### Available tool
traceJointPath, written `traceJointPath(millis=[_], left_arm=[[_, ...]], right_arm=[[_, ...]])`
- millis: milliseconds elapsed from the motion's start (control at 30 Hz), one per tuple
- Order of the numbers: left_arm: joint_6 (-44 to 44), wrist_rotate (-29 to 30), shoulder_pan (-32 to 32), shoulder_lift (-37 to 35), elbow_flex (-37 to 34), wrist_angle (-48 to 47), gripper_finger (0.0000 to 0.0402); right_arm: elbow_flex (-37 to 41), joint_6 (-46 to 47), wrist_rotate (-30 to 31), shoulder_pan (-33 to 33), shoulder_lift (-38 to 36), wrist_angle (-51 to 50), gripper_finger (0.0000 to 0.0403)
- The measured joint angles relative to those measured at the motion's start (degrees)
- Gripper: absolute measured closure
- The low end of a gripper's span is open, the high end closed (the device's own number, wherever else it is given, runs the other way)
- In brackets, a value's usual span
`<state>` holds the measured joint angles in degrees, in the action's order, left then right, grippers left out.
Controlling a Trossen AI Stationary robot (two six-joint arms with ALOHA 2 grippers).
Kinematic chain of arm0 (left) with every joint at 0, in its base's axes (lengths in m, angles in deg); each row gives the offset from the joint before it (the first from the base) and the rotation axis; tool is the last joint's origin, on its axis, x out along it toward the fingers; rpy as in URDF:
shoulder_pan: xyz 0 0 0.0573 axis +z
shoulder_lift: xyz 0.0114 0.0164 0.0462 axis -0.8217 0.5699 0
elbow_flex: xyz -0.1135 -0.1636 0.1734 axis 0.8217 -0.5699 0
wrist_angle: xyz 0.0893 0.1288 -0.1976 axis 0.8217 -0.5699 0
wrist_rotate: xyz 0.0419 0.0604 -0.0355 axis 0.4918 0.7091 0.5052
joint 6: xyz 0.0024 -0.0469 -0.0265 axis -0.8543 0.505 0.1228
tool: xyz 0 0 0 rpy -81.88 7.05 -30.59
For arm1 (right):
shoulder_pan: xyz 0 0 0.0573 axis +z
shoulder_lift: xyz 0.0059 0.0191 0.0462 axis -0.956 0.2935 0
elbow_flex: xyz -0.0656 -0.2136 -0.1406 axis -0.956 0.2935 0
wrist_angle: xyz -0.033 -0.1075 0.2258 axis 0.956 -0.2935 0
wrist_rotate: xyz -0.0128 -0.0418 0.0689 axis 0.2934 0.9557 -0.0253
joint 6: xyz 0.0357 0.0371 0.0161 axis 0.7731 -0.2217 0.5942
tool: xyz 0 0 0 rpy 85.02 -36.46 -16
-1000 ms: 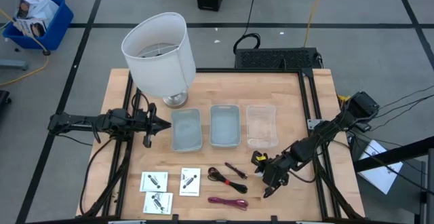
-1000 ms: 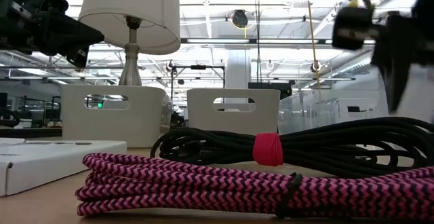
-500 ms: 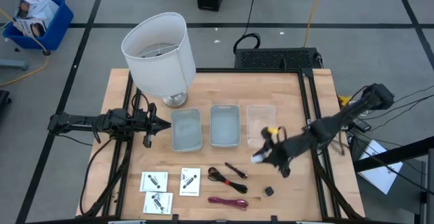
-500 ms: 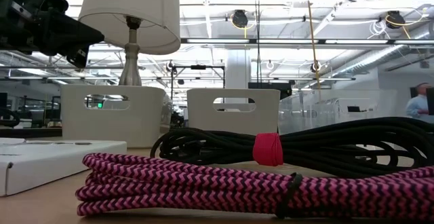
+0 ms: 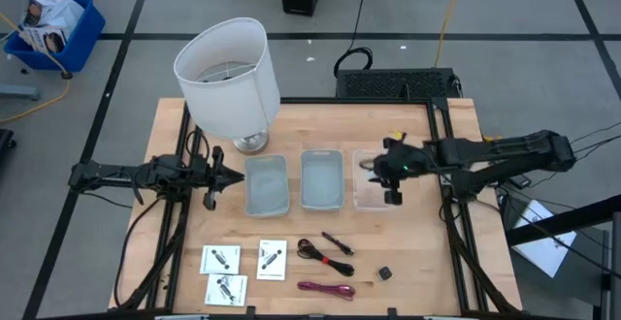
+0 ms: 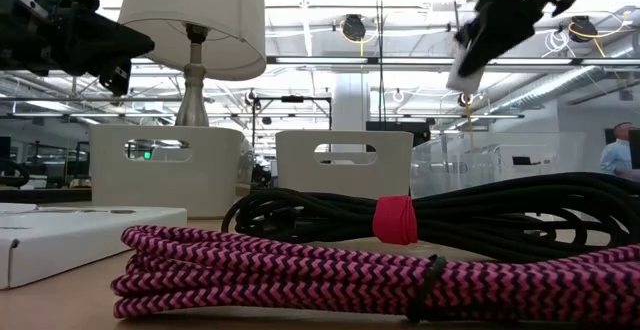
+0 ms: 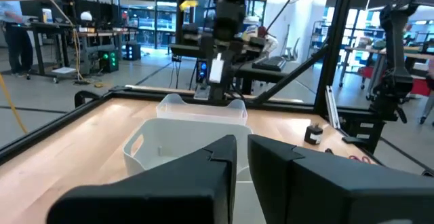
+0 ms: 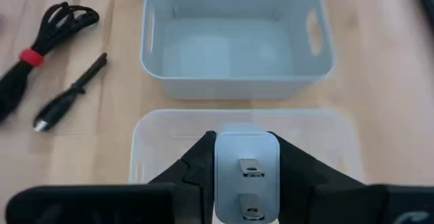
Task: Pick and place items into bin
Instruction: Put the white charger adapter into the transparent bin
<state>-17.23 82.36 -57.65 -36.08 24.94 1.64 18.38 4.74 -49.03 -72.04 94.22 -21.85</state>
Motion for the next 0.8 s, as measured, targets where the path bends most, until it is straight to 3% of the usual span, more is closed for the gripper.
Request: traceJointPath(millis=[100, 300, 800], left_arm=[[-0.32, 0.00, 0.01, 0.00, 0.00, 0.00, 0.0355], [-0.43, 0.00, 0.01, 0.02, 0.00, -0.13, 0.0355], [-0.48, -0.02, 0.02, 0.01, 0.00, -0.26, 0.0355]], right_arm=[[0.00, 0.75, -4.37, -4.26, 3.40, 0.12, 0.0310], [0.01, 0.43, -4.86, -9.13, 11.45, -3.26, 0.0310], [0.04, -4.19, -7.62, -9.45, 23.19, -0.81, 0.0310]])
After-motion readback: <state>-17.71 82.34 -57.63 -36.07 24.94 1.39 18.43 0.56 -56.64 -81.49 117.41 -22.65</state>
